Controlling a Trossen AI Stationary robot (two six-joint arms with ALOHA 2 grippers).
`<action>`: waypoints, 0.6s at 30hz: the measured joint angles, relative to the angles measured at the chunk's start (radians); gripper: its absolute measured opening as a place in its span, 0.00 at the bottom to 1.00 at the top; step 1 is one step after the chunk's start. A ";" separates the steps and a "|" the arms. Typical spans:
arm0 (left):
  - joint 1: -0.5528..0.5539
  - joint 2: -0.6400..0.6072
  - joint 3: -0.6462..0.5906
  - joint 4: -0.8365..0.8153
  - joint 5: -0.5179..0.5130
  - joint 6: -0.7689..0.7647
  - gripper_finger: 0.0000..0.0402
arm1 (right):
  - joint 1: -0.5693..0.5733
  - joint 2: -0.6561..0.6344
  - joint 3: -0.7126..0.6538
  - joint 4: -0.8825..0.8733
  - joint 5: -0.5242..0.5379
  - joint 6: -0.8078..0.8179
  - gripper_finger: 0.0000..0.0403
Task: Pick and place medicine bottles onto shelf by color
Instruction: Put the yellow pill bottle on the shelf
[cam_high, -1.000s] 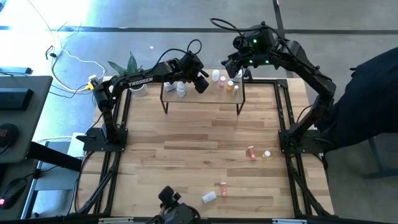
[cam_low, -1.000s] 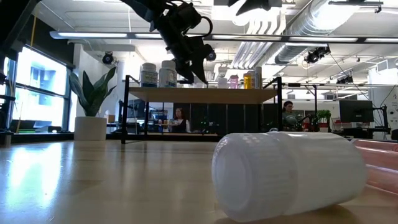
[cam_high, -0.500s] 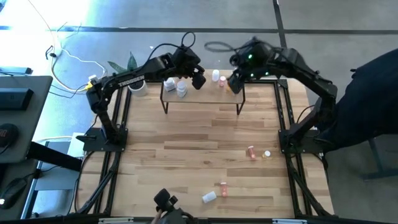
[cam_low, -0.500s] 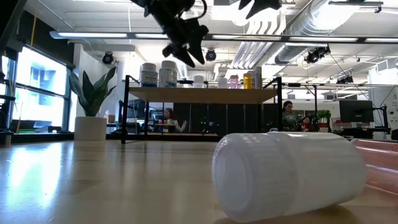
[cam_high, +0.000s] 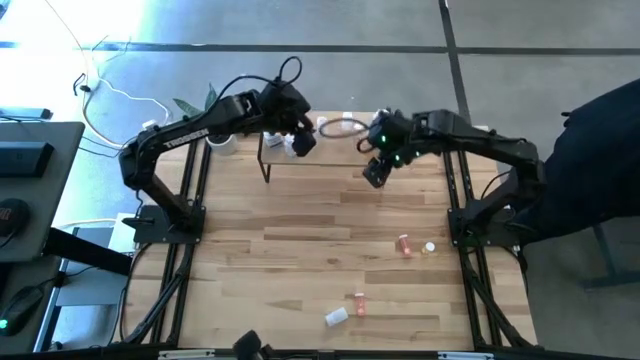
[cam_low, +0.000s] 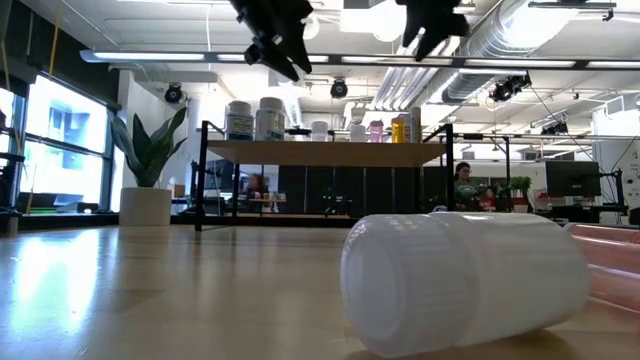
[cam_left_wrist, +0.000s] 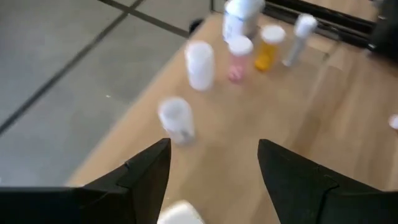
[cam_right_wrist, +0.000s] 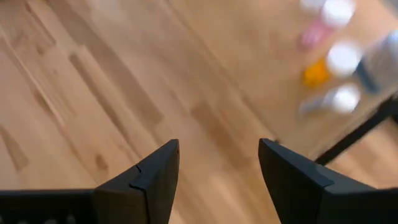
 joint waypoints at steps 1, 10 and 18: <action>-0.005 -0.014 -0.026 0.008 0.009 -0.012 0.58 | 0.016 -0.013 -0.032 0.000 0.000 0.030 0.52; -0.081 -0.179 -0.313 0.158 0.023 -0.108 0.58 | 0.165 -0.180 -0.324 0.056 0.003 0.371 0.52; -0.163 -0.284 -0.457 0.232 0.013 -0.163 0.58 | 0.301 -0.281 -0.486 0.062 0.053 0.671 0.52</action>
